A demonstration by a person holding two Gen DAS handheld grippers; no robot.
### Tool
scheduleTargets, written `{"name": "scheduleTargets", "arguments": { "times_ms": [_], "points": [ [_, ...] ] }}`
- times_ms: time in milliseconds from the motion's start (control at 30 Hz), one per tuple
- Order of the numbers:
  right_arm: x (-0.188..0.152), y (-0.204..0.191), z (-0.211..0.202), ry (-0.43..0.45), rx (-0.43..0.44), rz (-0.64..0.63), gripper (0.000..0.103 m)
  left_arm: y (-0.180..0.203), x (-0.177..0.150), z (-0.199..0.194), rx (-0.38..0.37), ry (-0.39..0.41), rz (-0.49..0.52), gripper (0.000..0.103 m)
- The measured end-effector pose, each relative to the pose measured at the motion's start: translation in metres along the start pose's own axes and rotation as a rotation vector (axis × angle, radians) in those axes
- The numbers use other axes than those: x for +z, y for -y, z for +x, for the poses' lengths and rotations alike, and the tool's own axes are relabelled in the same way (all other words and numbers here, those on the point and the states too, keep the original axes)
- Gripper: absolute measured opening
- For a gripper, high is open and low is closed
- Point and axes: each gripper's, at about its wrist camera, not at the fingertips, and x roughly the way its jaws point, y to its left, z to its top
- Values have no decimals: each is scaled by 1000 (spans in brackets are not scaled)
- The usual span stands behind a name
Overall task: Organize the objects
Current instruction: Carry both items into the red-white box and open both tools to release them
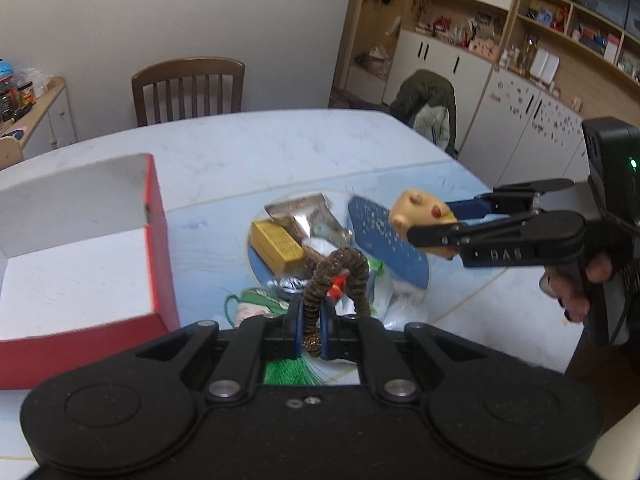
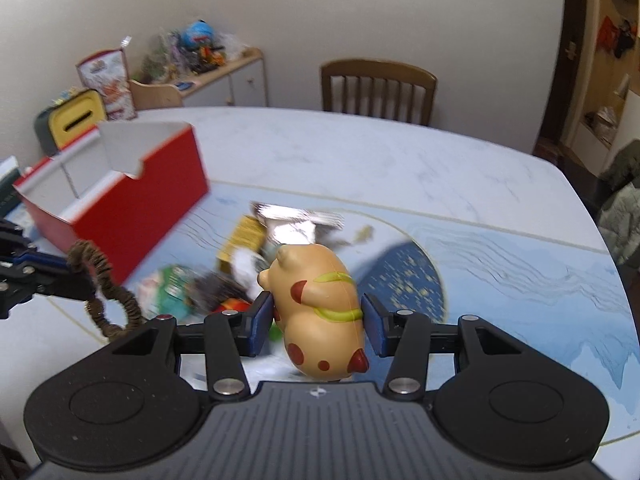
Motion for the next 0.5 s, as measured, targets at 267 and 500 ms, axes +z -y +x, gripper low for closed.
{"name": "scheduleTargets", "arguments": {
  "times_ms": [267, 500],
  "points": [
    [30, -46, -21, 9, 42, -45, 47, -27, 12, -26, 34, 19, -8, 6],
    [48, -95, -19, -61, 19, -86, 47, -63, 19, -47, 48, 19, -12, 6]
  ]
}}
